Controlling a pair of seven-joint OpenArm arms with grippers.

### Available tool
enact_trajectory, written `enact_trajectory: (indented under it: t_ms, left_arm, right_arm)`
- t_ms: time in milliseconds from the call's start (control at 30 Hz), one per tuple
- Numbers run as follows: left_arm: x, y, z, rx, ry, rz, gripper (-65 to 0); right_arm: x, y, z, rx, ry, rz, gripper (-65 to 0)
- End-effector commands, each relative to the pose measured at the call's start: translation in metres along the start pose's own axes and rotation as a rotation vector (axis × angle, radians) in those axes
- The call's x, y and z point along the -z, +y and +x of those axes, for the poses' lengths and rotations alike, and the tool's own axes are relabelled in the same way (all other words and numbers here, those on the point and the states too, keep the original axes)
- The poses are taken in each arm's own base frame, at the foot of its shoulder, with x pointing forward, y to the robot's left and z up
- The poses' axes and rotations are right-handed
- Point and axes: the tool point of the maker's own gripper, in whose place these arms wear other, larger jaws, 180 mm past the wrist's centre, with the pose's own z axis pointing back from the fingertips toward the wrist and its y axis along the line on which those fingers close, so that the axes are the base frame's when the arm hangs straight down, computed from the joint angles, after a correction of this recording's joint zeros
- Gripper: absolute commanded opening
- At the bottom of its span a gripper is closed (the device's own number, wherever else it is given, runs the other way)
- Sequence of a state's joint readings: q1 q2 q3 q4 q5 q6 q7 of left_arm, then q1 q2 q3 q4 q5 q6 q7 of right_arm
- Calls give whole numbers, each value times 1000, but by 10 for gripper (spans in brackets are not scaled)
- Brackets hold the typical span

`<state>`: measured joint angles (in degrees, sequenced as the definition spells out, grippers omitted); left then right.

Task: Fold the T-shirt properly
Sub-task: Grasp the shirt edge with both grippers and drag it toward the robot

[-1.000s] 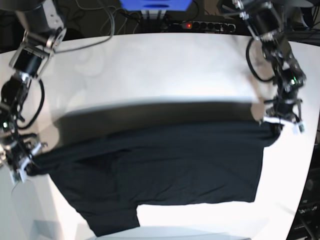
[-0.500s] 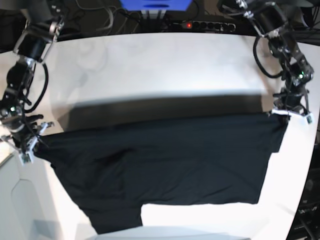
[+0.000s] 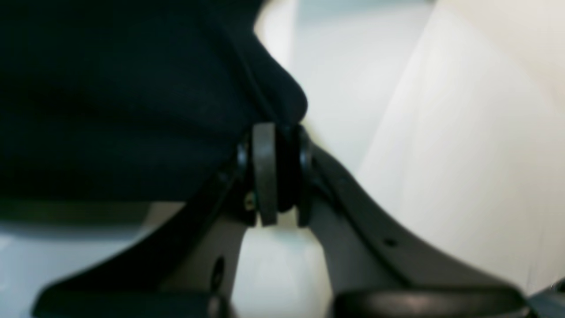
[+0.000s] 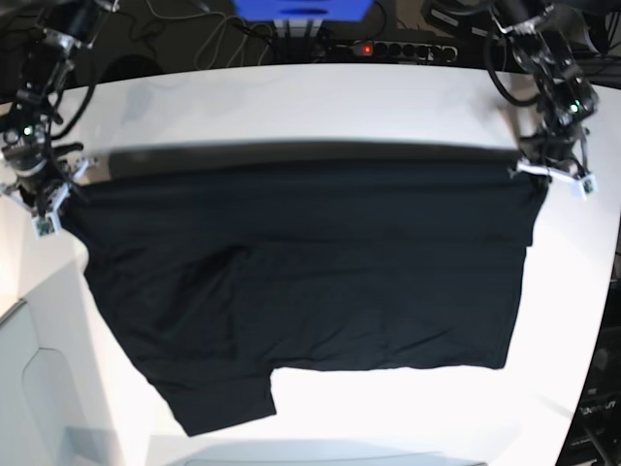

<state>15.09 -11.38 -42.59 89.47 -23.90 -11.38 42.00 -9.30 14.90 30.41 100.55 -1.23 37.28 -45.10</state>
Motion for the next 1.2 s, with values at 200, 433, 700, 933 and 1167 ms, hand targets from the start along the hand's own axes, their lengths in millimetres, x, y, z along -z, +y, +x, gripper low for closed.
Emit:
enact_trajectory:
  t_ms: [200, 433, 700, 933, 1167]
  left_arm:
    - [-32, 25, -14, -10, -24, 81, -638]
    - [-47, 39, -38, 18, 30, 112, -638]
    - [-61, 51, -61, 57, 96, 137, -638]
    - [-62, 54, -62, 68, 103, 144, -638]
    - [-59, 47, -61, 95, 113, 122, -638]
  right_arm:
    - [-9, -1, -28, -14, 53, -13, -650]
    - [-19, 22, -64, 2, 69, 33, -650]
    - [-34, 25, -98, 44, 108, 28, -650]
    - [-41, 32, -116, 35, 147, 45, -650]
    - [-45, 43, -126, 55, 170, 63, -650]
